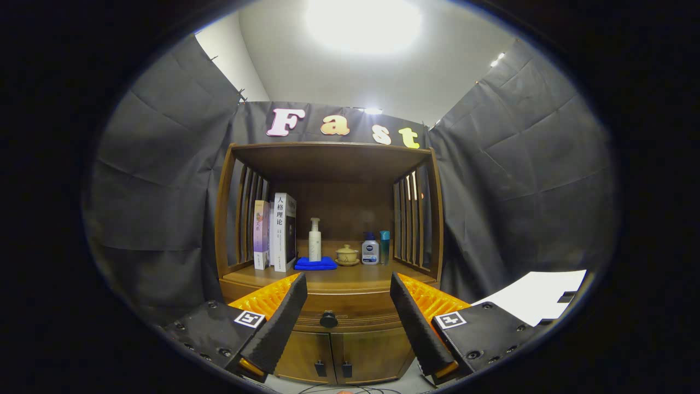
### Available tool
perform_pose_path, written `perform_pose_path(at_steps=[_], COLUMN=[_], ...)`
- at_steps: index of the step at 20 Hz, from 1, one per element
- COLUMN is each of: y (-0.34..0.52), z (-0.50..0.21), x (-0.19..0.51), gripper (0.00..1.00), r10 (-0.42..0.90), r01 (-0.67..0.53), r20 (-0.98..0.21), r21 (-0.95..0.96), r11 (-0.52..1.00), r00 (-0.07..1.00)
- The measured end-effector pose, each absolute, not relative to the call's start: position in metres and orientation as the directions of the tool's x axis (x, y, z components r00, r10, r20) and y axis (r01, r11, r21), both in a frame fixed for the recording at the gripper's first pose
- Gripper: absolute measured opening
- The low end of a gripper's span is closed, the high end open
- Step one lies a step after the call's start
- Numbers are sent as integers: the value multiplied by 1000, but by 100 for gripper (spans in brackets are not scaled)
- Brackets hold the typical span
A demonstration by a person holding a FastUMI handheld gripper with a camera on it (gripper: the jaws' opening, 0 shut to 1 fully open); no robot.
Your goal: Pull open the drawer, take out the items inside it, and place them on the countertop above the cabinet.
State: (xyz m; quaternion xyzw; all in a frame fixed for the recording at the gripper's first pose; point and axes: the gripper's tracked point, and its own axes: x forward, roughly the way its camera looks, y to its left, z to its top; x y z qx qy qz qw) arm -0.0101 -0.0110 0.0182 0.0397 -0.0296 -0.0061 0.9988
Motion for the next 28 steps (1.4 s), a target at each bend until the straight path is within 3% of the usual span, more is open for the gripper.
perform_pose_path(at_steps=[13,28], y=[-13,8], z=[3,-60], x=[3,117], gripper=[97,97], r10=[-6,-16], r01=[6,21], r20=[17,-113], r21=[45,44], r11=[999,999], r00=[1000,993])
